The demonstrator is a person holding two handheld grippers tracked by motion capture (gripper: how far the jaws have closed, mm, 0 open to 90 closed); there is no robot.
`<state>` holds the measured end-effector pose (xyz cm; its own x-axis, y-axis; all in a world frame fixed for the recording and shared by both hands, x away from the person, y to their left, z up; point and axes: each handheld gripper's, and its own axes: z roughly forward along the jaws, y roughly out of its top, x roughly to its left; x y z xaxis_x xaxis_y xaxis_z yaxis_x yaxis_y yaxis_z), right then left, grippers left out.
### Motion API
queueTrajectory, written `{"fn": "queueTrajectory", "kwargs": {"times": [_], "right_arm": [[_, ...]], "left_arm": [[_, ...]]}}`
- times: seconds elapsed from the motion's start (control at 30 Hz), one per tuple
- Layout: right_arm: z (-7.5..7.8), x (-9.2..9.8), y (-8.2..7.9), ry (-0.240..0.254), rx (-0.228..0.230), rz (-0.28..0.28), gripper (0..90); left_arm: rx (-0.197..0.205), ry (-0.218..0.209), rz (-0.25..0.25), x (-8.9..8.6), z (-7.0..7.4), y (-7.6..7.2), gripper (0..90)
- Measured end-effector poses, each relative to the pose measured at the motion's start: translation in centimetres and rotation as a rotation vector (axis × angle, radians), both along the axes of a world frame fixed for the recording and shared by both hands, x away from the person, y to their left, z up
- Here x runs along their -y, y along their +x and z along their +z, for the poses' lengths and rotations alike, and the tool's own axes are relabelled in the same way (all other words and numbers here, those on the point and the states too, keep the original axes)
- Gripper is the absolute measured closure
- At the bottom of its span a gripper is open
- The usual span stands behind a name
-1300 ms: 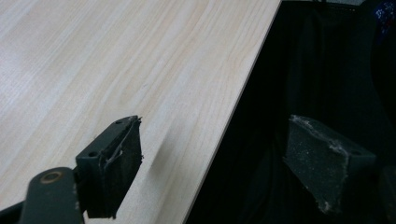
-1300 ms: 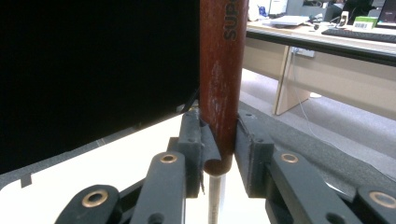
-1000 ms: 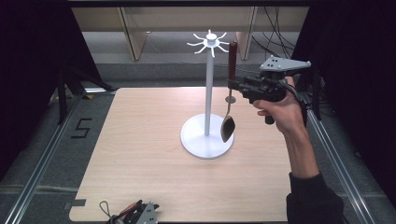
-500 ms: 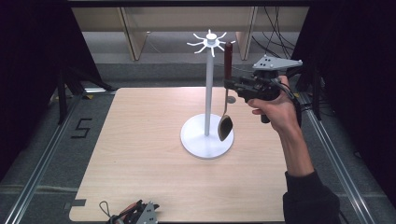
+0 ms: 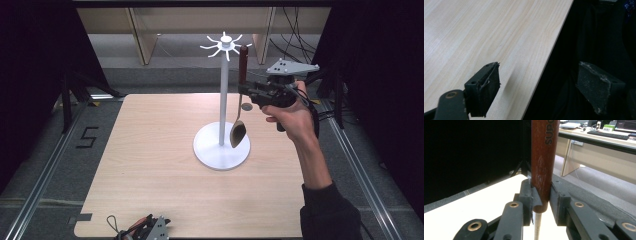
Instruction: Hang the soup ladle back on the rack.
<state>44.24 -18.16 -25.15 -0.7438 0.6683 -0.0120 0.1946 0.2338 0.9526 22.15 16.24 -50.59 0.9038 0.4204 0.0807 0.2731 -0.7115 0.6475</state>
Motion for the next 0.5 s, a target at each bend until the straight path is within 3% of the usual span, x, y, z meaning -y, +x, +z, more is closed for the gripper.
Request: {"fn": "queueTrajectory", "kwargs": {"times": [0.13, 0.17, 0.47, 0.5], "right_arm": [[-0.16, -0.09, -0.01, 0.007, -0.001, -0.007, 74.1], [-0.21, -0.04, 0.15, 0.003, 0.018, -0.003, 73.9], [-0.41, -0.09, -0.07, 0.04, -0.001, 0.003, 70.6], [-0.43, 0.04, -0.05, 0.034, 0.016, 0.005, 68.8]], "left_arm": [[0.002, -0.002, 0.001, -0.01, -0.01, 0.04, 18.1], [-0.001, 0.0, -0.001, -0.01, 0.01, 0.01, 18.1], [0.0, 0.001, 0.0, 0.02, -0.05, 0.02, 18.1], [-0.001, -0.001, -0.001, 0.02, -0.03, 0.02, 18.1]]}}
